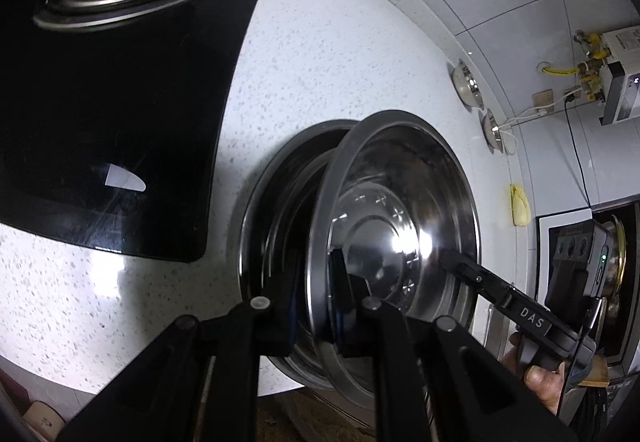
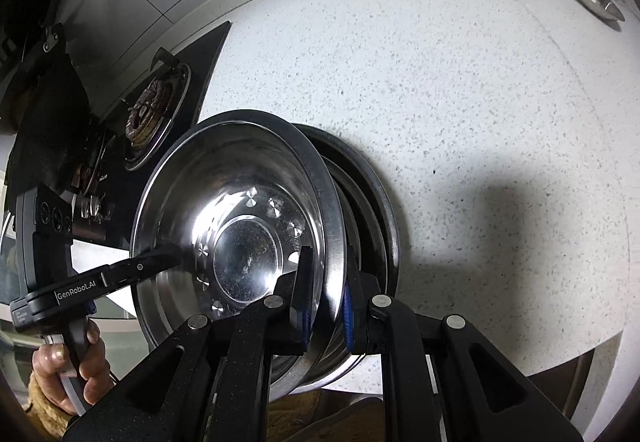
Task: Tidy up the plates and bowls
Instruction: 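Carry the large steel bowl with both tools and lower it beside the plate stack, then open both tools and release the large bowl on the counter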
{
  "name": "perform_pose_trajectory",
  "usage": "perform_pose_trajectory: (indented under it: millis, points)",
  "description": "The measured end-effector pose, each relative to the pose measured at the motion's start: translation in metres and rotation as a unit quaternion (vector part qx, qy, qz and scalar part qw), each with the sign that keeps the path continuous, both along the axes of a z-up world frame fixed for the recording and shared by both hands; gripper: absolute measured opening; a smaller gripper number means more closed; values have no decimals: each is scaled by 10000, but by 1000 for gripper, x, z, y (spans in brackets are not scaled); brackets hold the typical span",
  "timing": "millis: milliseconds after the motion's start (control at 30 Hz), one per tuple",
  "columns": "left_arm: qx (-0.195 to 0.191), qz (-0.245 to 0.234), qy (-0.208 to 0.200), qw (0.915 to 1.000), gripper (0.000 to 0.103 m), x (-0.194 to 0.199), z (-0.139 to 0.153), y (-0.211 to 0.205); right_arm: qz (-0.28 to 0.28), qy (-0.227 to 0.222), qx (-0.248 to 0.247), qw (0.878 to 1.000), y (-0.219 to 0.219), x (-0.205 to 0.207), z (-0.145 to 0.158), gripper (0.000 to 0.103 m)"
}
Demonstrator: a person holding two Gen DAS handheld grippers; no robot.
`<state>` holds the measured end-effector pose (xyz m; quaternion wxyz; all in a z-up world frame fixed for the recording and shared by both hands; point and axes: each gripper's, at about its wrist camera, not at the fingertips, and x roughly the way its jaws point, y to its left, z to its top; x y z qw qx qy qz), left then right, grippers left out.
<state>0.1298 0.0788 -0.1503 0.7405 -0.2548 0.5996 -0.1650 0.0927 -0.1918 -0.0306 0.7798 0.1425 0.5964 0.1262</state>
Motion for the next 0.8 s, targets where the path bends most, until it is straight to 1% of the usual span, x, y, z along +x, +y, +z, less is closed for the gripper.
perform_pose_trajectory:
  millis: [233, 367, 467, 600, 800]
  points:
    - [-32, -72, -74, 9999, 12, 4, 7, -7, -82, -125, -7, 9999, -7, -2, 8, 11]
    - [-70, -239, -124, 9996, 12, 12, 15, -32, -224, -211, -68, 9995, -28, -3, 18, 11]
    - [-103, -457, -150, 9988, 12, 21, 21, -65, -384, -304, -135, 9987, -55, -3, 26, 11]
    - [-62, -782, -146, 9968, 12, 33, 22, -124, -609, -353, -201, 9973, -105, 0, 30, 11]
    - [78, -1169, 7, 9931, 12, 54, 4, -221, -868, -242, -172, 9958, -190, 6, 15, 11]
